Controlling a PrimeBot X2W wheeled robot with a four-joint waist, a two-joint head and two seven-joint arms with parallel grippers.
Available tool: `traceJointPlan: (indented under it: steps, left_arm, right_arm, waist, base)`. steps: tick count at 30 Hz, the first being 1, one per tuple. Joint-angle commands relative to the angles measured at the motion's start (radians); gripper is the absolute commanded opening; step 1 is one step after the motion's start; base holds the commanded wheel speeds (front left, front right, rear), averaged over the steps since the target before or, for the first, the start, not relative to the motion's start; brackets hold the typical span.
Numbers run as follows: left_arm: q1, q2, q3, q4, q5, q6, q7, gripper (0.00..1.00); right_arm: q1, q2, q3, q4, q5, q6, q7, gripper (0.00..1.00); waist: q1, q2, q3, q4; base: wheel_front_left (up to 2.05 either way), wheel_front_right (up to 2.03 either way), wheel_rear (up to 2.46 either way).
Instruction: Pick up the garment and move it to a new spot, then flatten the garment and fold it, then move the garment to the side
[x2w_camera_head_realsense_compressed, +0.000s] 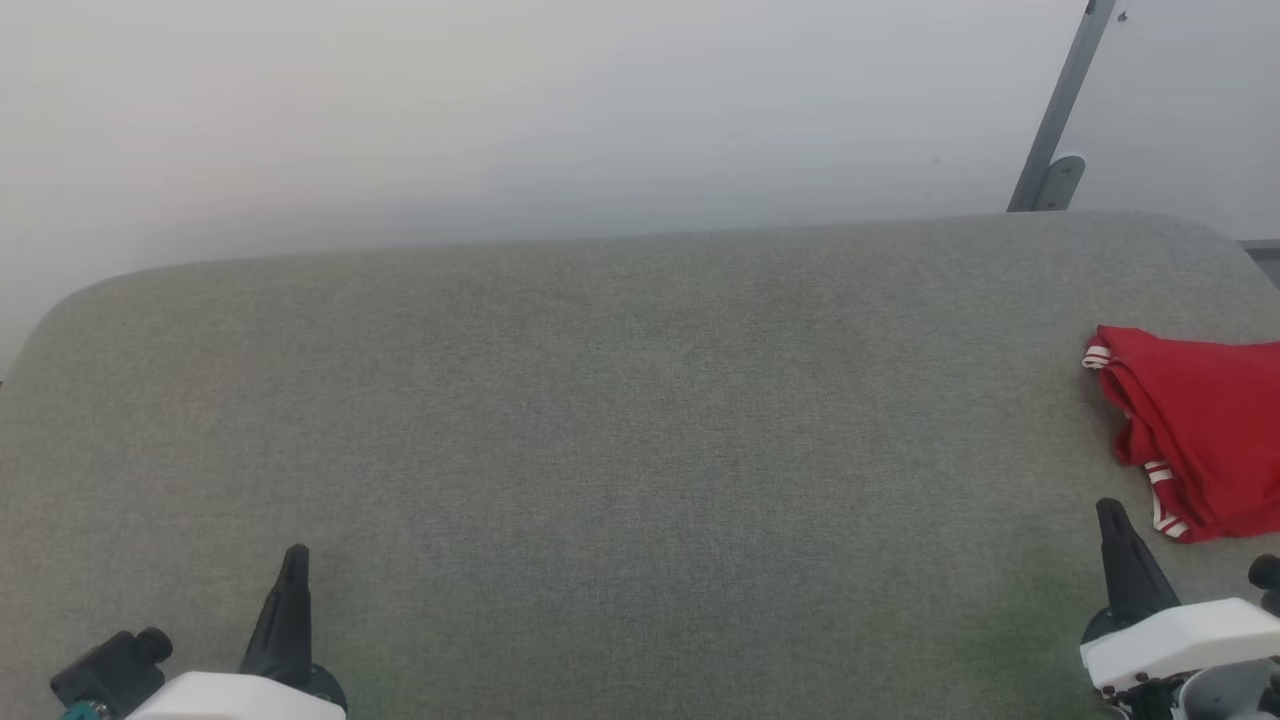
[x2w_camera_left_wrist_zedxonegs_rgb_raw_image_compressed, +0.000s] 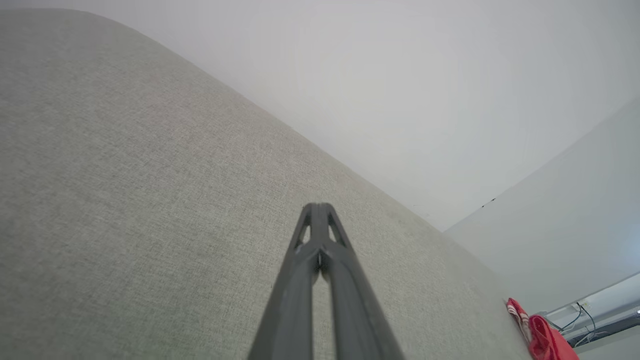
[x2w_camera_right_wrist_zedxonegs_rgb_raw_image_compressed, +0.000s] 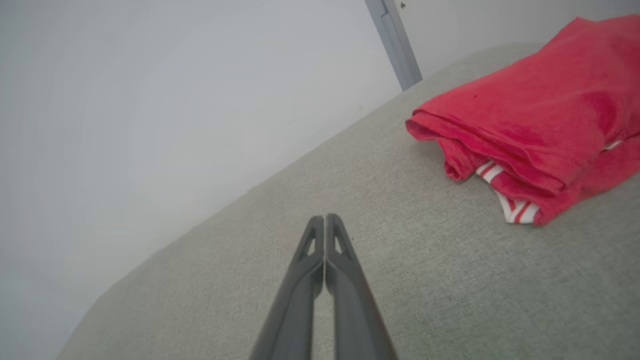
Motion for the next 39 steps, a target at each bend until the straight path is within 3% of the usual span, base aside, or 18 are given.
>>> traceJointPlan:
  steps: [1, 39]
  left_arm:
    - [-0.035, 0.004, 0.007, -0.01, -0.028, -0.001, 0.006, 0.0]
    - [-0.1, -0.045, 0.022, 0.008, -0.408, -0.003, 0.126, 0.0]
  right_arm:
    - [-0.024, -0.002, -0.004, -0.019, 0.029, 0.0, 0.006, 0.0]
    - [-0.049, 0.074, -0.031, -0.054, 0.418, 0.0, 0.125, 0.0]
  waist:
    - [0.0, 0.0, 0.0, 0.0]
    - [0.0, 0.0, 0.005, 0.008]
  base:
    - [0.0, 0.0, 0.0]
    - [0.0, 0.0, 0.0]
